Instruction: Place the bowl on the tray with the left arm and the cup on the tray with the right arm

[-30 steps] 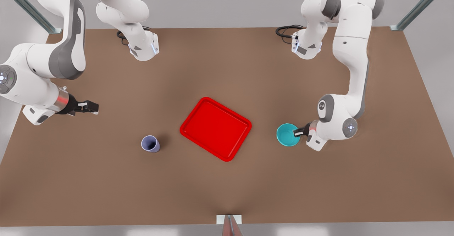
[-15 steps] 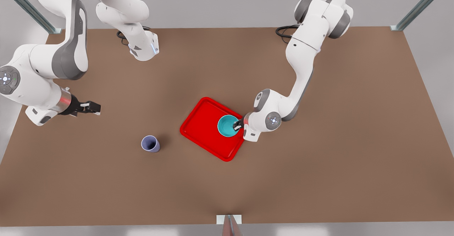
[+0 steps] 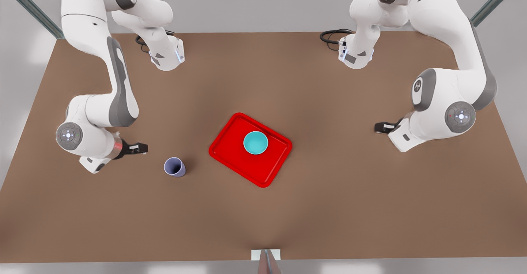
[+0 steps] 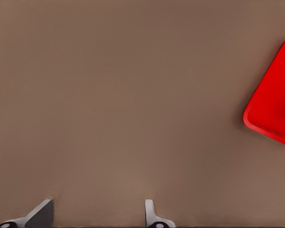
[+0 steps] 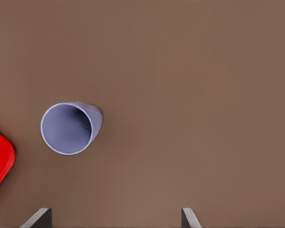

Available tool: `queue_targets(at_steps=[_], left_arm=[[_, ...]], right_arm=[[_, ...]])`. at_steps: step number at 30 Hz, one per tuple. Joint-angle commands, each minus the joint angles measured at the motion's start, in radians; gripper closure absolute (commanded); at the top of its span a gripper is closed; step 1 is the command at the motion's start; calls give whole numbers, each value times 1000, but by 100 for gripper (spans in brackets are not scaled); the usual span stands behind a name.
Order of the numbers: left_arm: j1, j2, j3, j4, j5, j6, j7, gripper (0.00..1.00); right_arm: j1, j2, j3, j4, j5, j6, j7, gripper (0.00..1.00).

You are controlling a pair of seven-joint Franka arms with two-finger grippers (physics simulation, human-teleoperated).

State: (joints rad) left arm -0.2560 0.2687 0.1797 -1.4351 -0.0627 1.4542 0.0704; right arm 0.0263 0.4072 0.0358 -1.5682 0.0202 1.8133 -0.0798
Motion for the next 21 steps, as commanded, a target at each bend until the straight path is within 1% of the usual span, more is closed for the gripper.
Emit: queue_targets(at_steps=[1,4,9,15,20,21], left_arm=[[-3,-19,0,-7,50,0,3,0],[-2,-36,0,-5,52,-12,3,0],[-2,-28,3,7,50,-14,11,0],[-3,7,-2,7,40,-14,14,0],[-3,-2,-2,8,37,-14,14,0],[-3,-5,-2,8,37,-15,14,0]], right_arm=[[0,22,7,14,0,0,0,0],[3,104,47,57,0,6,2,0],[-31,156,107,43,1,17,5,0],[-43,209,108,40,3,115,28,1],[-60,214,138,17,0,245,29,1],[-59,222,144,17,-2,250,37,3]])
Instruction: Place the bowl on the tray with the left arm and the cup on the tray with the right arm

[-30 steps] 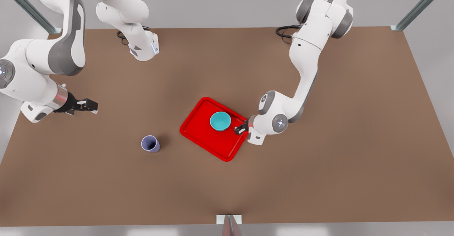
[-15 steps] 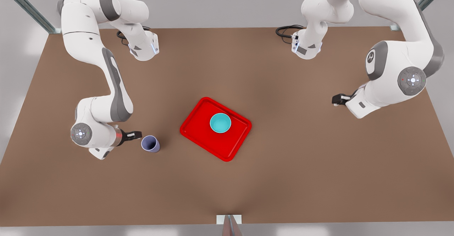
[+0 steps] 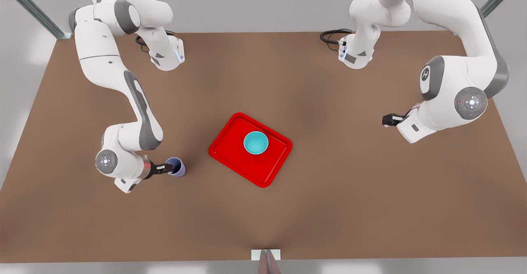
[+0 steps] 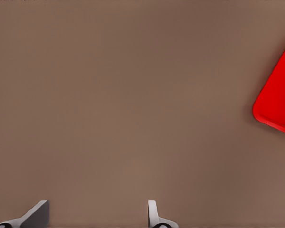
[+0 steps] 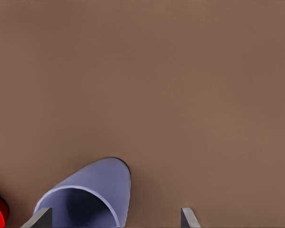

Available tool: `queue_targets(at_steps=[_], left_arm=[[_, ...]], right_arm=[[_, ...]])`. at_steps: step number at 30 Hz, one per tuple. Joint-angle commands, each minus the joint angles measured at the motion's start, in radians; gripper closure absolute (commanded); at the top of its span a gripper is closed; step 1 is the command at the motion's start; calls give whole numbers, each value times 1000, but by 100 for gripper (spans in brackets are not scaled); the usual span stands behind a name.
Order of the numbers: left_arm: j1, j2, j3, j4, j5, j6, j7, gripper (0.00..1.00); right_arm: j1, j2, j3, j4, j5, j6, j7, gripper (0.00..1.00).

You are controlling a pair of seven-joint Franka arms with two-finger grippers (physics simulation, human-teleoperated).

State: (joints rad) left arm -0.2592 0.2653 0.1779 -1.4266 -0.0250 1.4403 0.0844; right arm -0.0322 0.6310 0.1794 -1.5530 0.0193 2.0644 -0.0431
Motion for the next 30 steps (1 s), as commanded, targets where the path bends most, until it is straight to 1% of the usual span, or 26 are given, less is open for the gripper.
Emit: queue_targets(at_steps=[1,2,3,4,5,6,7,8,9,18,23,30], left_arm=[[0,0,0,0,-1,-1,0,0],[0,0,0,0,-1,0,0,0],[0,2,0,0,-1,0,0,0],[0,2,0,0,-1,0,0,0],[0,0,0,0,-1,0,0,0],[0,0,0,0,0,-1,0,0],[0,0,0,0,0,0,0,0],[0,0,0,0,0,0,0,0],[0,0,0,0,-1,0,0,0],[0,5,0,0,-1,0,0,0],[0,3,0,2,0,0,0,0],[0,6,2,14,2,0,0,0]], right_arm=[[0,1,0,-9,-1,8,0,5],[-2,1,-1,-29,1,20,0,6],[-3,2,-1,-38,-1,25,0,12],[-14,1,0,-53,-1,40,0,20],[-14,1,0,-61,1,40,0,24],[-14,1,0,-67,-1,40,0,31],[-14,1,0,-73,1,39,0,53],[-14,1,2,-73,1,39,0,68],[-14,1,2,-73,1,39,0,79],[-2,26,2,-70,2,33,22,79],[12,61,-8,-65,4,-6,22,79],[12,67,-3,-19,4,-44,22,79]])
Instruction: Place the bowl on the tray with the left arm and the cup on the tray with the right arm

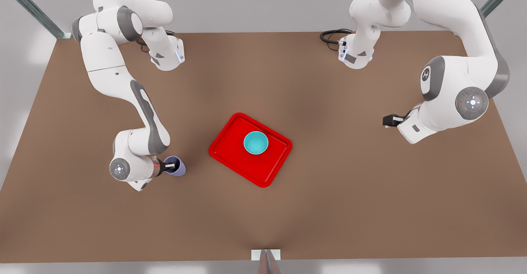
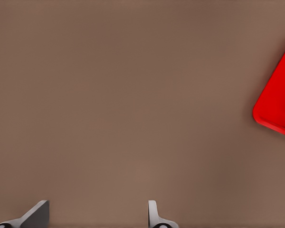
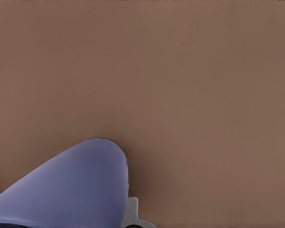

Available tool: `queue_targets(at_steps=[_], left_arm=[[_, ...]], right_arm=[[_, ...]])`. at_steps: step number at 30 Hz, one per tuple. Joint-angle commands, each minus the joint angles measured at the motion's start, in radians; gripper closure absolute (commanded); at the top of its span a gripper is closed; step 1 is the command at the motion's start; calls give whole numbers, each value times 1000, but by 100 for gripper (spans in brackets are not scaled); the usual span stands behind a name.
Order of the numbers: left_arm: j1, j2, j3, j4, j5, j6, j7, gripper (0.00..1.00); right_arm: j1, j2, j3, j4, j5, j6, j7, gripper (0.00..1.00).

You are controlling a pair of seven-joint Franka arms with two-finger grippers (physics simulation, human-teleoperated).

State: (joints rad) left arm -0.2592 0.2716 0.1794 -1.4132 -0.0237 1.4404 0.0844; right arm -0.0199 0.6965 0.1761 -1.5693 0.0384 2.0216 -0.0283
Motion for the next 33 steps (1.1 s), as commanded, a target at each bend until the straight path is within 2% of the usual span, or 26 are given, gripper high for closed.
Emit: queue_targets(at_steps=[1,4,7,10,13,15,17,22,30,31,32,33], left_arm=[[0,0,0,0,1,0,0,0],[0,1,0,0,1,0,0,0],[0,1,0,-1,1,0,0,0],[0,1,0,0,1,0,0,0],[0,3,0,0,1,0,0,0],[0,3,0,0,1,0,0,0],[0,4,0,0,-1,0,0,0],[0,5,0,-1,-1,2,0,0],[0,6,0,-1,2,2,-3,0],[0,9,0,0,2,2,-3,0],[0,11,0,0,1,2,-3,0],[0,9,0,0,1,2,-3,0]], right_arm=[[0,0,0,3,-15,-4,7,79],[32,-2,6,81,-12,-70,7,79],[69,1,48,164,-12,-116,30,79],[159,2,49,180,-11,-110,107,79],[167,24,105,183,-18,-92,113,79],[178,38,111,192,-20,-92,113,79],[178,60,187,189,-107,-64,188,79],[201,83,264,184,-178,-44,280,79],[201,110,263,121,-227,11,285,79],[201,118,263,121,-227,11,285,52],[201,120,263,121,-227,12,285,17],[201,120,264,121,-227,11,285,4]])
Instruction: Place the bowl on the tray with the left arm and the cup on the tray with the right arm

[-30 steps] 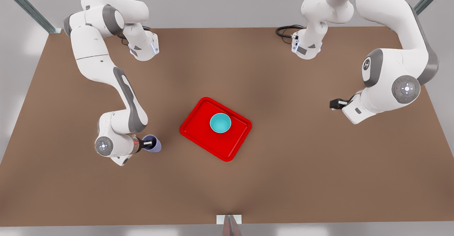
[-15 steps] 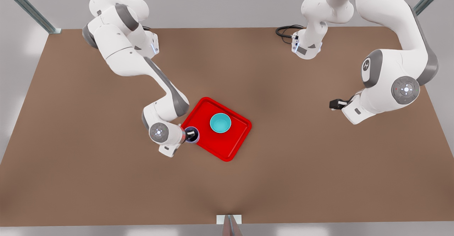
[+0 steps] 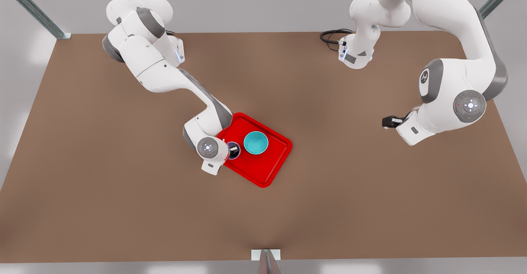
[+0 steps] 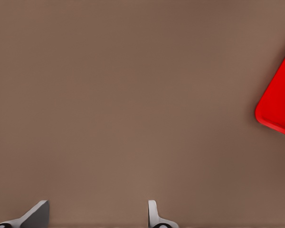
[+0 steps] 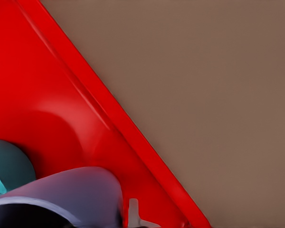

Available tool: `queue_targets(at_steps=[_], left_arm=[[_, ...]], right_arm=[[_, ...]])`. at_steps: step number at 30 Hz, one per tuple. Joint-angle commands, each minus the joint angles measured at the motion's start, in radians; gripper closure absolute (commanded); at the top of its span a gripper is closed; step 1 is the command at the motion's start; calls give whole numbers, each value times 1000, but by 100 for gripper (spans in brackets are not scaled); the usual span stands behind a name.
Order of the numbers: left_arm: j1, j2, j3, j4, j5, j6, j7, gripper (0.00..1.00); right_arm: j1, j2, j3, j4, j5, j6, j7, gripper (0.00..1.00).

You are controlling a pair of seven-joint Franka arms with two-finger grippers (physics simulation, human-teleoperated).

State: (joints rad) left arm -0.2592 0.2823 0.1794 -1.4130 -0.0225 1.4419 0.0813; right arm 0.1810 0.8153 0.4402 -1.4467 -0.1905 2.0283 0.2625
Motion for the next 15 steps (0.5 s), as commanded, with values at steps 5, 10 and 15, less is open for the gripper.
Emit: queue_targets(at_steps=[5,10,15], left_arm=[[0,0,0,0,0,0,0,0],[0,0,0,-1,0,0,0,0],[0,0,0,0,0,0,0,0]], right_arm=[[-2,1,6,3,3,-3,1,0],[-6,-7,35,3,2,-49,38,0],[-17,-13,48,-1,-1,-115,43,0]])
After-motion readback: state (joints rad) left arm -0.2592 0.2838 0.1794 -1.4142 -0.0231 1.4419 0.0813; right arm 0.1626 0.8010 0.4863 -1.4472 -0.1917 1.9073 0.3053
